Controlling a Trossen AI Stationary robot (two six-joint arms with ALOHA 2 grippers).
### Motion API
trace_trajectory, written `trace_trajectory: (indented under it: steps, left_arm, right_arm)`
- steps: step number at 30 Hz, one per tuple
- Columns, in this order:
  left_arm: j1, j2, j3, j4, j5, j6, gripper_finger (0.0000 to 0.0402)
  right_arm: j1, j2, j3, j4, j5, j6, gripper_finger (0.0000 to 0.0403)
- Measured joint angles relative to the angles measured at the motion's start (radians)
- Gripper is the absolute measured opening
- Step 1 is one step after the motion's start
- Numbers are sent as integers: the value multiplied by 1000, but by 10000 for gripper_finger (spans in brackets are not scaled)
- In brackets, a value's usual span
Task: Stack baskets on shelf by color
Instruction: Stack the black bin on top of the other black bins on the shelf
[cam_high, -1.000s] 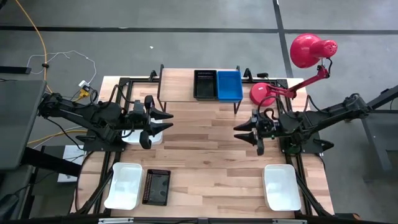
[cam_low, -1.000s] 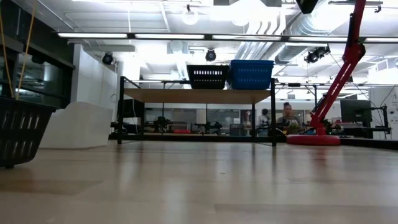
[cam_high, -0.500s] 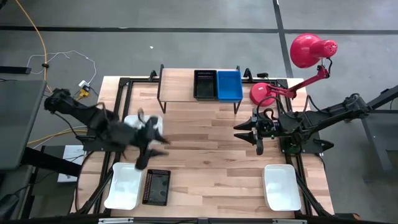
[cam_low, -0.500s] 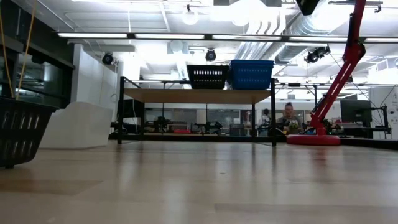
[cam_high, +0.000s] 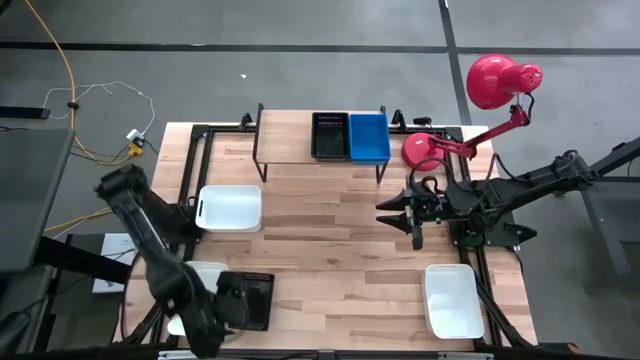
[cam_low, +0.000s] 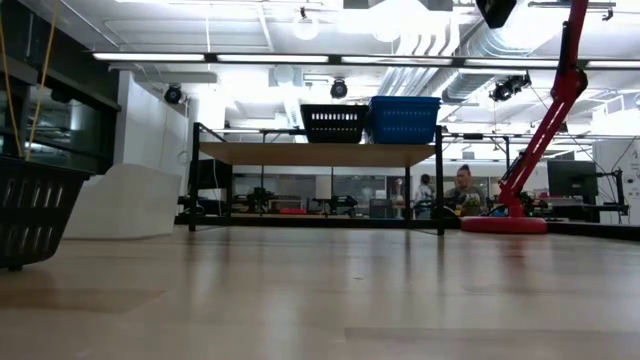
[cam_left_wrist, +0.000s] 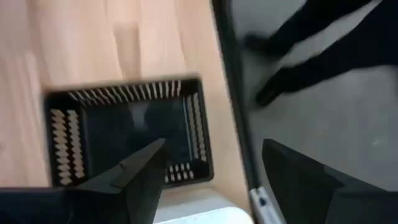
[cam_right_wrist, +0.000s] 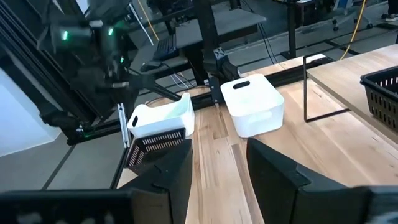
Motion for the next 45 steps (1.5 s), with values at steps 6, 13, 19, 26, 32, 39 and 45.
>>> trace_trajectory:
  steps: [6, 13, 19, 26, 32, 39, 45]
  left_arm:
    - [-29, 183, 0, 19, 4, -58, 248]
    - [-28, 294, 0, 75, 44, -105, 248]
    - [-23, 355, 0, 100, 44, -105, 247]
    - [2, 403, 0, 103, 31, -105, 239]
    - [20, 418, 0, 100, 22, -104, 194]
    - [35, 374, 0, 66, 48, -48, 33]
    - [73, 215, 0, -36, 23, 40, 7]
  right_arm:
    - [0, 0, 0, -36, -2, 0, 138]
    - [0, 0, 0, -39, -7, 0, 138]
    - [0, 0, 0, -65, -8, 0, 138]
    - [0, 0, 0, -76, -8, 0, 138]
    - [0, 0, 0, -77, -7, -3, 138]
    - [0, 0, 0, -84, -7, -4, 138]
    - [0, 0, 0, -89, -7, -4, 138]
